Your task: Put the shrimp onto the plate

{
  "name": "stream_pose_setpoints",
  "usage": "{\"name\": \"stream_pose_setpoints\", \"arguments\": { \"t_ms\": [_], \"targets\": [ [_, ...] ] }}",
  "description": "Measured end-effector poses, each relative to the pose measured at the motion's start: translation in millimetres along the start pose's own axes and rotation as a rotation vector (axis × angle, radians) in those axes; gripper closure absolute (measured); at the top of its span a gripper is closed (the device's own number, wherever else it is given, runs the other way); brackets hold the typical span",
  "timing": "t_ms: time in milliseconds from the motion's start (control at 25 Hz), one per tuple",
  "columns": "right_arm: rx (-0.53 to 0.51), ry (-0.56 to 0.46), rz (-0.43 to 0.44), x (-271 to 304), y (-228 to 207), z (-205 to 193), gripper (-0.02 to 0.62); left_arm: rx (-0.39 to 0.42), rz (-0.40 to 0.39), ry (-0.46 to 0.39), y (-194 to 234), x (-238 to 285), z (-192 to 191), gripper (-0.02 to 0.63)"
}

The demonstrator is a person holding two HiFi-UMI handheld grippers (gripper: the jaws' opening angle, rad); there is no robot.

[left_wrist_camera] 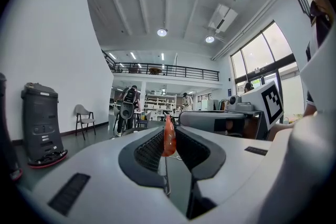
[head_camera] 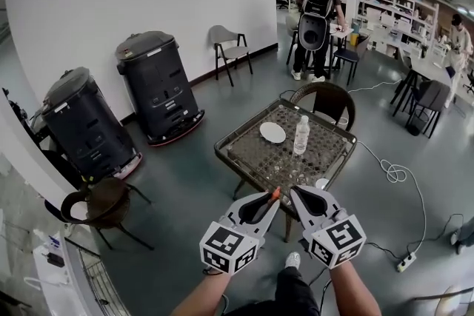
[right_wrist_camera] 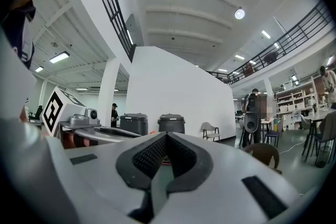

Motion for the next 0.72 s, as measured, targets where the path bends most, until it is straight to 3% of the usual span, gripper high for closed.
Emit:
{"name": "stream_pose_setpoints", "arguments": {
  "t_ms": [720],
  "targets": [
    [0.053, 0.050, 0.107, 117, -160, -25, 0.591, -0.062, 0.111, 0.078, 100, 162, -8, 0.529]
  ]
}}
Point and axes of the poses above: the fingertips, and each gripper's own axes: x forward along the fingers, y to its left, z out of its top, the point moved 1 cm from there along -x, backward along the fingers, and after that the axes turned 1 degree about y, right-handed, at the moved point
